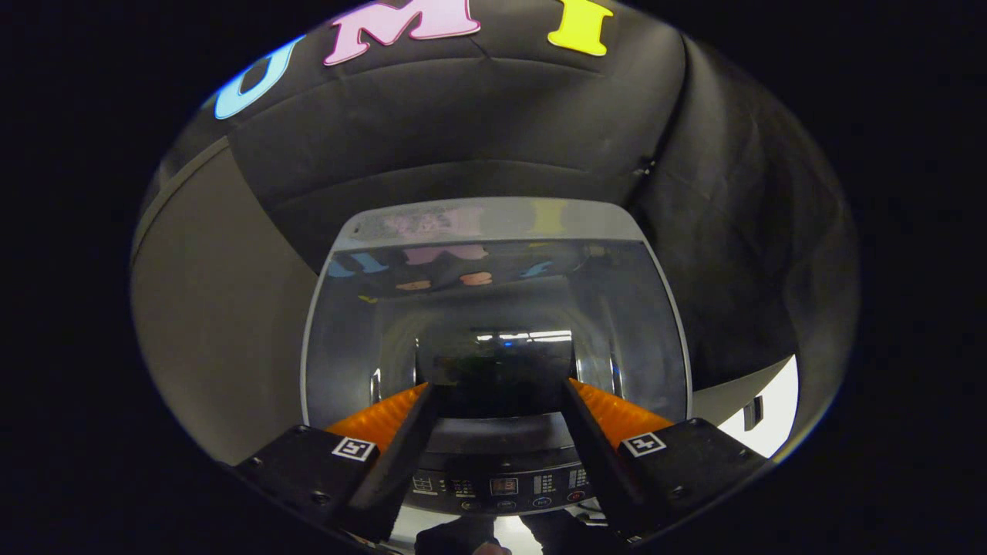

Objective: Put the clothes into the washing machine and then close the washing machine lid.

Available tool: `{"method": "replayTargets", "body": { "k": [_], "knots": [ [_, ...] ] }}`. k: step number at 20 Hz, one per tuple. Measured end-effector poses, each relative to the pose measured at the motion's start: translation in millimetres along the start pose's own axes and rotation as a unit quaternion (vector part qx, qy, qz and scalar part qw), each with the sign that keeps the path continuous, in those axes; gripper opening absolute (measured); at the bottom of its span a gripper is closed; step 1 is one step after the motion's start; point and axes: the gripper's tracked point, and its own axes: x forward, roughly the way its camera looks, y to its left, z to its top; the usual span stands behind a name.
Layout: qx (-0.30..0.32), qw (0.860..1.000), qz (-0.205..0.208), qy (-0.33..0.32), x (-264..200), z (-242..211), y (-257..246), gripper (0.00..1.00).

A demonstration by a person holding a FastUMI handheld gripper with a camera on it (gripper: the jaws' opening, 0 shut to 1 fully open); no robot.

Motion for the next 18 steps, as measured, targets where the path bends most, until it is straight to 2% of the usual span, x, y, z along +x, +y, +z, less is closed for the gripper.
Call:
{"method": "replayTargets", "body": {
  "k": [4,6,8,12,18],
  "knots": [
    [-0.007,0.997,-0.003,-0.076,-40,43,4,1.0],
    [0.007,0.992,0.009,-0.125,-58,68,13,1.0],
    [0.024,0.982,0.017,-0.186,-88,105,17,1.0],
    [0.032,0.953,0.024,-0.301,-160,173,13,0.99],
    [0.004,0.93,0.021,-0.366,-243,199,25,1.0]
  ]
}}
